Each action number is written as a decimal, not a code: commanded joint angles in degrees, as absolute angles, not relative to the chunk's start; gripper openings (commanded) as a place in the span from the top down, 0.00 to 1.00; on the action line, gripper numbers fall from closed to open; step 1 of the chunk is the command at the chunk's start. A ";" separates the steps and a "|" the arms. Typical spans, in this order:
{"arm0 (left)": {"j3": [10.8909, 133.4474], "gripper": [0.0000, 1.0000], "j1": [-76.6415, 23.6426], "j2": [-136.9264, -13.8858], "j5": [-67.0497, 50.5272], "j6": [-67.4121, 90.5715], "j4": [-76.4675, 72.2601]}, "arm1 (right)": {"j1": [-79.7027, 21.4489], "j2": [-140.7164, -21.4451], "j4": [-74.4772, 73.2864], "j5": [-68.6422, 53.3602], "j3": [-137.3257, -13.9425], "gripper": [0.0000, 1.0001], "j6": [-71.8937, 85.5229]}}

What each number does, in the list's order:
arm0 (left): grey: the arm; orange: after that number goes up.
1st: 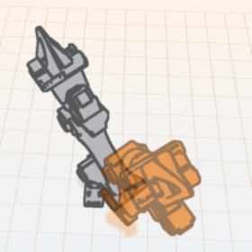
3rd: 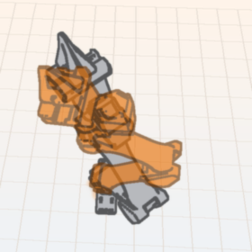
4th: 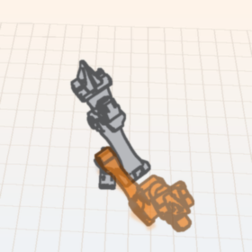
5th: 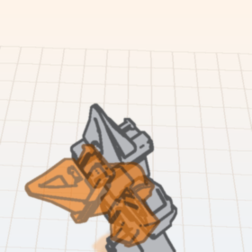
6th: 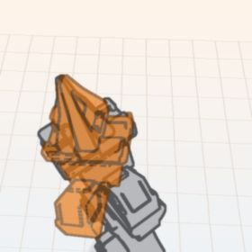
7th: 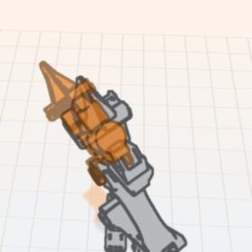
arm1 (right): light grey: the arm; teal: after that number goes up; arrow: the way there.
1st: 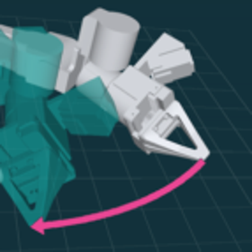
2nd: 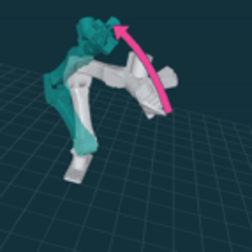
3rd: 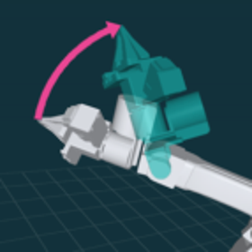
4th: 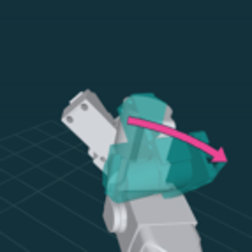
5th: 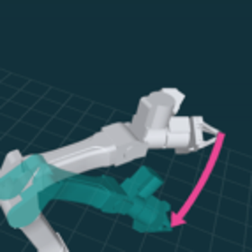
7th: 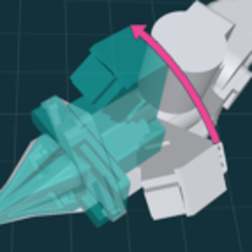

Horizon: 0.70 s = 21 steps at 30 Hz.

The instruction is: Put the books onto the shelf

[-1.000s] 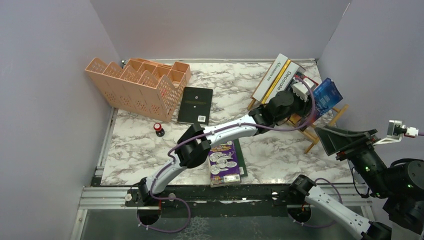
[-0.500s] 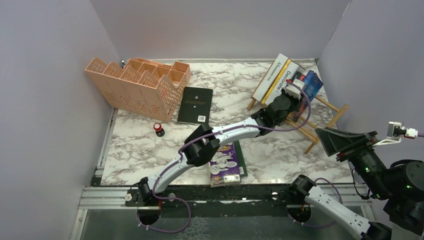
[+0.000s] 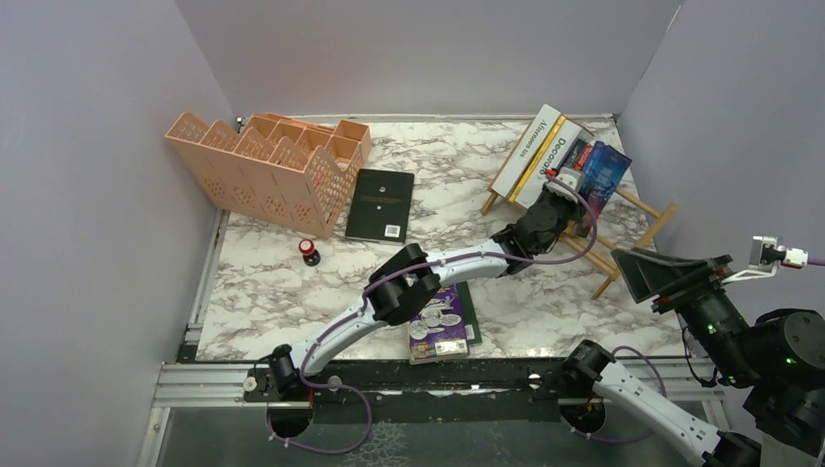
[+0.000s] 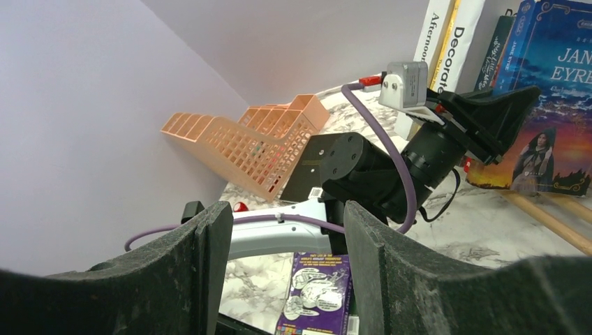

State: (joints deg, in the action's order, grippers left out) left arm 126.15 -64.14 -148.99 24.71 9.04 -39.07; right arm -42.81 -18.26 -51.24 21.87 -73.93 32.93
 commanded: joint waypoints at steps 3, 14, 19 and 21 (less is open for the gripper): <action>125.85 1.00 -64.34 -149.55 27.21 8.49 -57.91 | -42.83 -18.94 -52.91 24.05 -73.15 0.36 32.52; 115.20 0.60 -64.34 -144.38 26.02 5.29 -62.76 | -42.85 -19.47 -52.75 24.43 -72.07 0.36 32.78; 110.57 0.45 -64.34 -137.68 20.70 5.35 -60.54 | -42.87 -19.82 -52.07 24.64 -71.77 0.36 32.48; 108.92 0.43 -64.34 -135.17 18.88 5.76 -59.22 | -42.84 -20.03 -51.86 24.76 -71.57 0.36 32.43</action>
